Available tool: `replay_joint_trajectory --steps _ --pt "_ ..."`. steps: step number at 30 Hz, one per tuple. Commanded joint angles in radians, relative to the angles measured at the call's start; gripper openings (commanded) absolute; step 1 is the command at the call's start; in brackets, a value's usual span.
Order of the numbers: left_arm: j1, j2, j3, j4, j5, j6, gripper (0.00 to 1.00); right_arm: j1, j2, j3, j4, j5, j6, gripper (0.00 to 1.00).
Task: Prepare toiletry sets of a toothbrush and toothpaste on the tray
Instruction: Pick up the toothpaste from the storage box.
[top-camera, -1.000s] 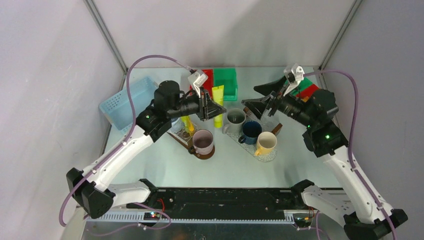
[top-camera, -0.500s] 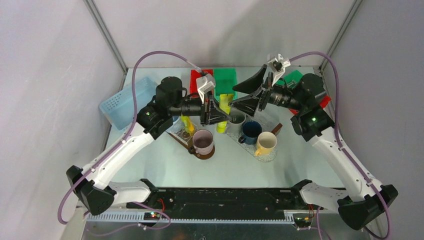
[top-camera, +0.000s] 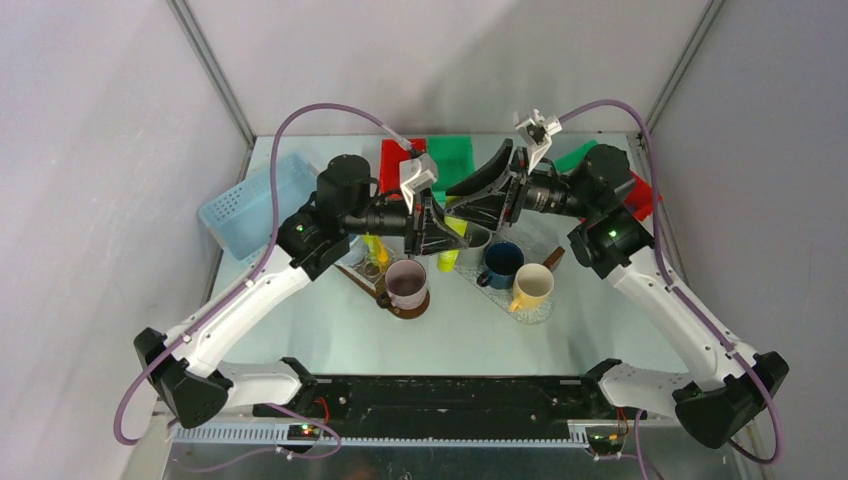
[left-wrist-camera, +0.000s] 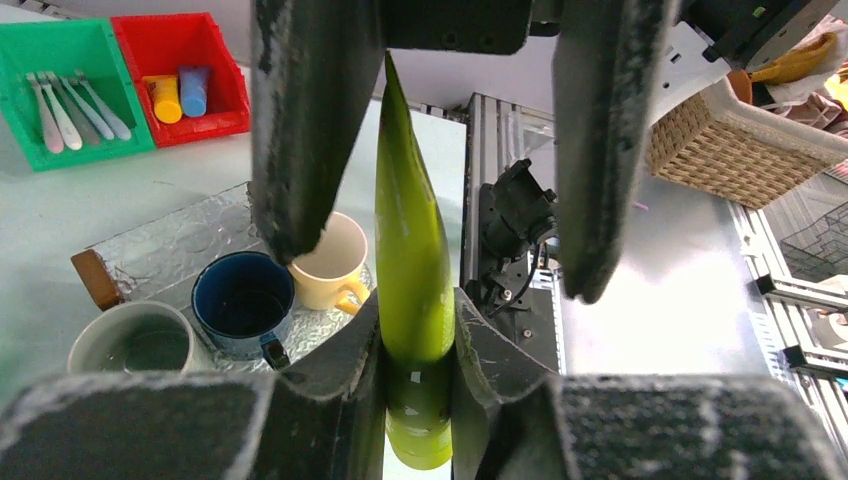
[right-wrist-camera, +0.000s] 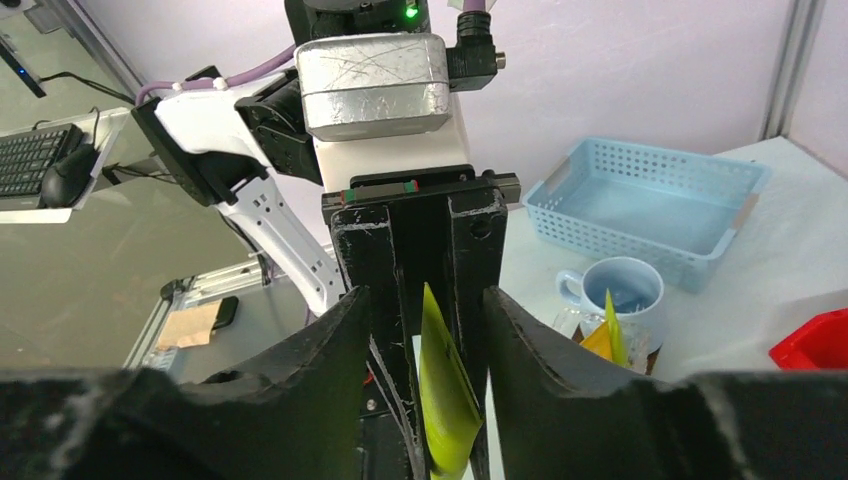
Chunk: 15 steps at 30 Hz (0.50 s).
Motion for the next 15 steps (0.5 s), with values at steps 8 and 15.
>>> replay_joint_trajectory --steps 8,15 --pt "-0.013 -0.025 0.041 0.021 0.014 0.047 0.26 0.007 0.008 0.038 0.054 -0.039 0.034 0.07" --pt "-0.012 -0.036 0.025 0.014 -0.025 0.062 0.47 -0.013 -0.016 0.039 0.007 -0.010 -0.004 0.00"
